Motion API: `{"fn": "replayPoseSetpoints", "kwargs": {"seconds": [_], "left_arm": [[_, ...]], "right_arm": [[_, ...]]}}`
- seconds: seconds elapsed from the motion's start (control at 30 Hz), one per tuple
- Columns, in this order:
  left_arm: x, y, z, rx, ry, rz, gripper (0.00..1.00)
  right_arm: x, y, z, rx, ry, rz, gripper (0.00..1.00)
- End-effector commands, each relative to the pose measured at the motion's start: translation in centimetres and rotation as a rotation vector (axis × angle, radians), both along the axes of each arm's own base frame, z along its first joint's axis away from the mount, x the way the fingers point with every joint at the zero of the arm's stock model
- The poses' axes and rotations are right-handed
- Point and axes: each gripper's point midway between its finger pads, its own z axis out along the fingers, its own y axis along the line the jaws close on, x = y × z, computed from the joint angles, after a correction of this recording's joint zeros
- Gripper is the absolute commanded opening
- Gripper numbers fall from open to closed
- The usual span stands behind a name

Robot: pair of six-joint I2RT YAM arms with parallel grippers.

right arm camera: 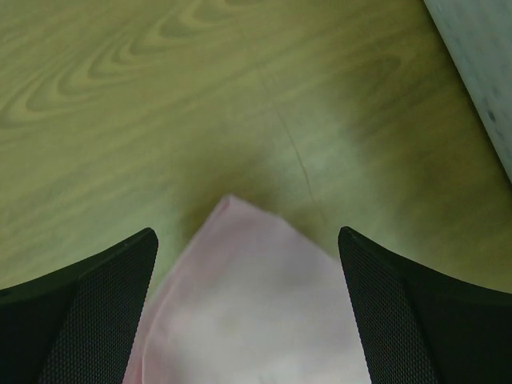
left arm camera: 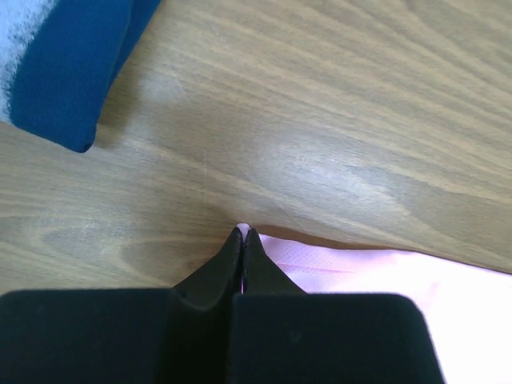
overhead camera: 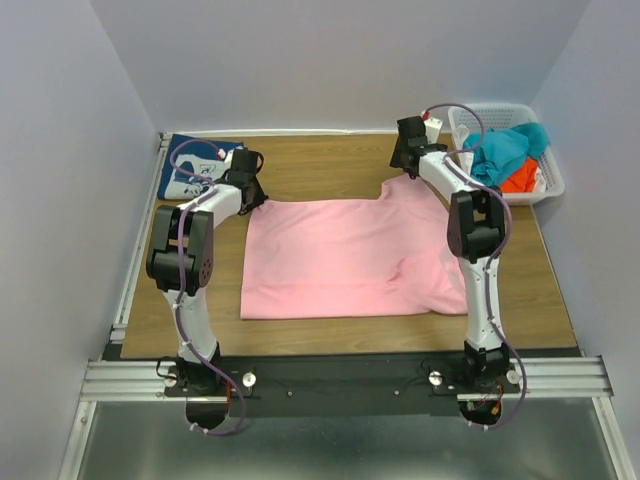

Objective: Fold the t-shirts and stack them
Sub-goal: Fold the tshirt

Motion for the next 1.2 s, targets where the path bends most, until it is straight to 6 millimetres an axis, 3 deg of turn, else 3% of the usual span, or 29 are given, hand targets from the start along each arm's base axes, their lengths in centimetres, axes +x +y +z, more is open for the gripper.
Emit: {"fn": "replayPoseSetpoints", "kwargs": {"seconds": [0.0, 0.13, 0.23, 0.57, 0.7, 0.8, 0.83, 1.0, 1.03, 1.17], "left_arm": [[0.4, -0.2, 2.2, -0.012, -0.063, -0.022, 0.00], [0.5, -0.3, 2.0, -0.014, -0.059, -0.028, 0.00], [0.4, -0.3, 1.8, -0.013, -0.054, -0.028, 0.00], [0.1, -0.2, 1.5, -0.015, -0.047, -0.025, 0.00], [0.0, -0.2, 1.6, -0.017, -0.048, -0.023, 0.00], [-0.1, -0.3, 1.6, -0.019, -0.048, -0.027, 0.00], [-0.1, -0.3, 1.8, -0.020, -0.051, -0.026, 0.00], [-0.2, -0.2, 2.3, -0.021, -0.062, -0.023, 0.00], [-0.4, -0.3, 2.5, -0.021, -0.064, -0.025, 0.00], [-0.8, -0.4, 2.9, -0.026, -0.071, -0.027, 0.00]], "right_arm": [[3.6, -0.5, 0.0, -0.089, -0.015, 0.070, 1.00], [4.9, -0.1, -2.8, -0.104, 0.018, 0.125, 0.96], [4.9, 0.2, -3.3, -0.099, 0.030, 0.147, 0.91], [1.0, -1.3, -5.3, -0.130, 0.115, 0.109, 0.78], [0.3, -1.4, -5.0, -0.119, 0.119, 0.107, 0.64], [0.1, -1.8, -4.2, -0.133, 0.109, 0.092, 0.47], [0.1, -1.9, -4.1, -0.141, 0.108, 0.085, 0.35], [0.0, -1.8, -3.4, -0.129, 0.096, 0.087, 0.13], [0.1, -1.7, -3.0, -0.124, 0.088, 0.094, 0.04], [0.0, -0.9, -1.9, -0.088, 0.070, 0.123, 0.01]]}}
